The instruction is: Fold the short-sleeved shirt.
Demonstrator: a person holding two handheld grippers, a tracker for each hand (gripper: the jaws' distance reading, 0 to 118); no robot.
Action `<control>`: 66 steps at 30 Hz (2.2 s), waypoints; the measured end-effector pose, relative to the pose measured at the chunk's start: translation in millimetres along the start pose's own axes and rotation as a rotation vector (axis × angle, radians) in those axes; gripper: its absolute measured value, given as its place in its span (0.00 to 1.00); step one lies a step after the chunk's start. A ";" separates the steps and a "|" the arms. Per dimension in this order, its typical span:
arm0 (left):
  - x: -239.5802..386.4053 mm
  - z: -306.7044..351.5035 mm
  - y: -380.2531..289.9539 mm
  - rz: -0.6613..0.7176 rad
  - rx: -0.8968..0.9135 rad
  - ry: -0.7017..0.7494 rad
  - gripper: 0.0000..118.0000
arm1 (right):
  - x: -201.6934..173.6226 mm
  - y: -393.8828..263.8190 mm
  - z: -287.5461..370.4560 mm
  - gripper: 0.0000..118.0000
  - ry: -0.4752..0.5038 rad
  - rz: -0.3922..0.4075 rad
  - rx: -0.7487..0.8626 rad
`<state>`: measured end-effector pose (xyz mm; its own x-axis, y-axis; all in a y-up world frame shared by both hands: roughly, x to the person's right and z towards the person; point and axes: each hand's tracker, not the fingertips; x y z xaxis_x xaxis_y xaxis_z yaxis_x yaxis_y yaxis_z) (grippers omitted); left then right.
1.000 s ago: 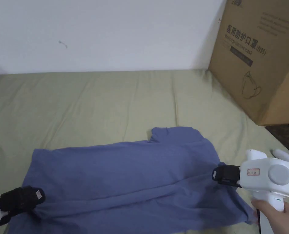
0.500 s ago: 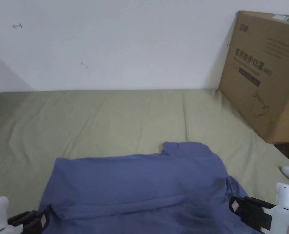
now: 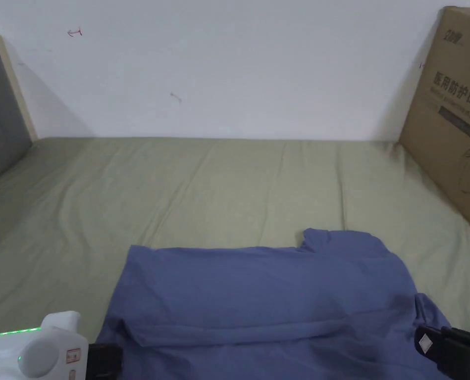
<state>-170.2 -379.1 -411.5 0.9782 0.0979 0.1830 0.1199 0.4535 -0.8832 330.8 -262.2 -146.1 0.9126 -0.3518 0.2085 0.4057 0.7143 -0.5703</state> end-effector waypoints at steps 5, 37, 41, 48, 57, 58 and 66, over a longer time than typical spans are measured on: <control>17.3 -31.7 -13.1 -0.076 -0.029 0.066 1.00 | 30.1 -2.2 -5.0 0.03 0.012 -0.119 -0.012; 28.9 73.4 -14.1 0.029 0.176 -0.077 0.04 | 100.8 5.9 -94.0 0.07 -0.322 0.228 -0.433; 18.3 108.0 -6.7 0.068 0.231 -0.117 0.04 | 101.8 22.1 -49.6 0.07 -0.270 0.143 -0.347; 10.9 147.4 -39.5 -0.026 0.134 -0.097 0.04 | 104.2 9.5 18.7 0.07 -0.207 0.040 -0.388; -5.1 99.5 -107.6 -0.031 -0.103 -0.126 0.21 | 113.4 -63.5 -3.5 0.11 -0.345 0.039 -0.566; -6.9 102.6 -108.1 -0.028 -0.077 -0.131 0.36 | 110.6 -64.1 -2.2 0.18 -0.367 0.038 -0.554; 5.1 153.8 -72.1 -0.057 0.170 -0.173 0.97 | 73.0 -24.4 25.6 1.00 -0.368 0.033 -0.355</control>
<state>-200.0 -275.1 -280.5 0.9253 0.2116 0.3147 0.1296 0.6035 -0.7867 388.9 -289.9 -96.6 0.9084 -0.0508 0.4151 0.3919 0.4499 -0.8025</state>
